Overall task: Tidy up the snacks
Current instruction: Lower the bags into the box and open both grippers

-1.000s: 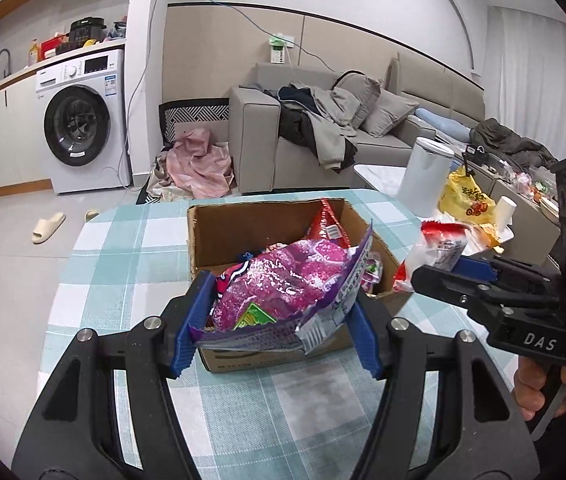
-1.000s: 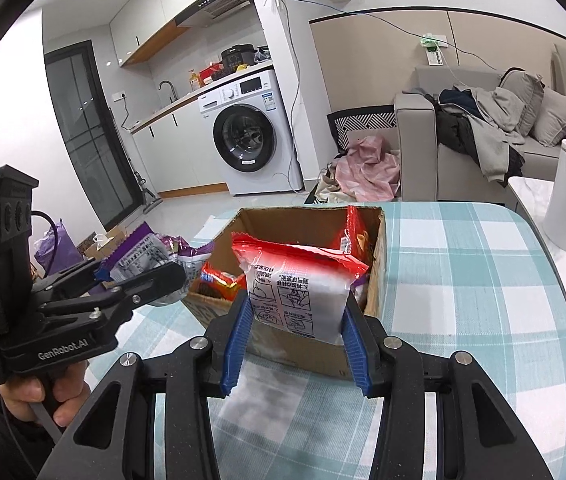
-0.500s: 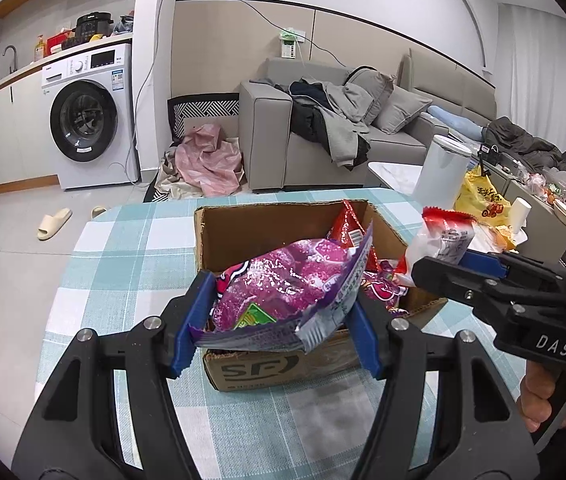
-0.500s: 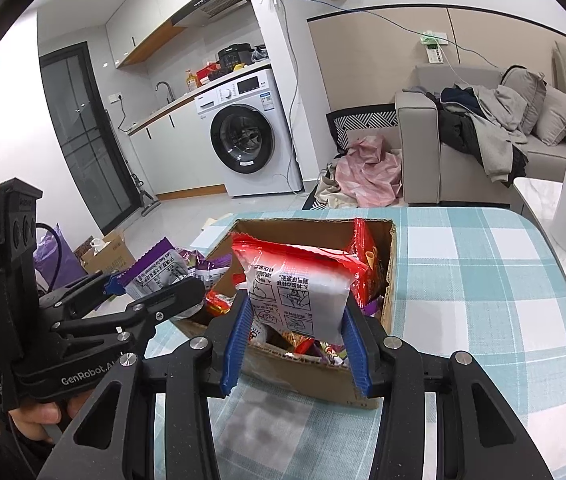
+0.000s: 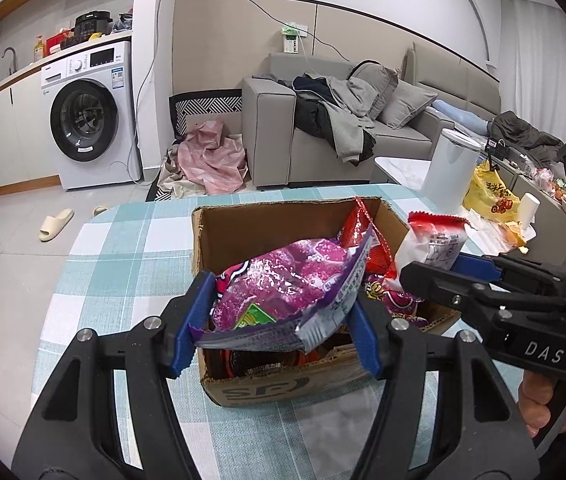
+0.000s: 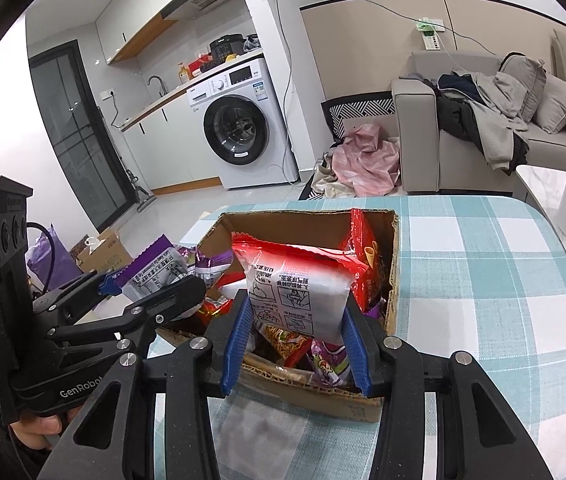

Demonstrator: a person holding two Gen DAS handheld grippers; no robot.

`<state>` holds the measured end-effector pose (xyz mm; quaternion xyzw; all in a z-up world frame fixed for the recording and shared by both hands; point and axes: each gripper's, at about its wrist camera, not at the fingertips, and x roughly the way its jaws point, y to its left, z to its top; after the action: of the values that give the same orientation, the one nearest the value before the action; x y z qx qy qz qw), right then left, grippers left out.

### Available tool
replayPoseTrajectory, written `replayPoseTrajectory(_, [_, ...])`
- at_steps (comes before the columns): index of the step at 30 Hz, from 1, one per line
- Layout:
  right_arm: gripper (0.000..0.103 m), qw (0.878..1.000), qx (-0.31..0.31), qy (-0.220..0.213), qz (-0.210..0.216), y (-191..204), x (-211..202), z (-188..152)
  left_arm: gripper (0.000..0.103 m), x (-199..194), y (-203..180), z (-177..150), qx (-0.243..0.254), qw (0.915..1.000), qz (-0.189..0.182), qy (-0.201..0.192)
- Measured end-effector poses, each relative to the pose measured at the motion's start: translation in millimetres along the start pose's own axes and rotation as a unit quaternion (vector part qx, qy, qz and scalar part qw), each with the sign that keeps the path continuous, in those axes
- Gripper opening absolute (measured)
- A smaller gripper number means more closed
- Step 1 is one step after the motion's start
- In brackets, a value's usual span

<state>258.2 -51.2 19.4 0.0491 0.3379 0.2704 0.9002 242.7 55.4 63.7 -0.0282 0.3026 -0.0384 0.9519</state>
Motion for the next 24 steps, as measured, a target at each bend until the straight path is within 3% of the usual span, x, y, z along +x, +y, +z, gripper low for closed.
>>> replayPoseTrajectory(10, [0.044,1.0,0.004,0.016,-0.006,-6,18,3,0.061,17,-2,5,0.007,0.9999,0.009,0.004])
replayPoseTrajectory(16, [0.052,1.0,-0.003,0.005,-0.015,-7,10,3,0.063,21,-6,6,0.016,0.9997,0.016,0.007])
replayPoseTrajectory(24, [0.08,0.999,-0.019,-0.021,-0.031,-6,-11,5,0.084,11,-5,9,0.01,0.9998,0.02,-0.001])
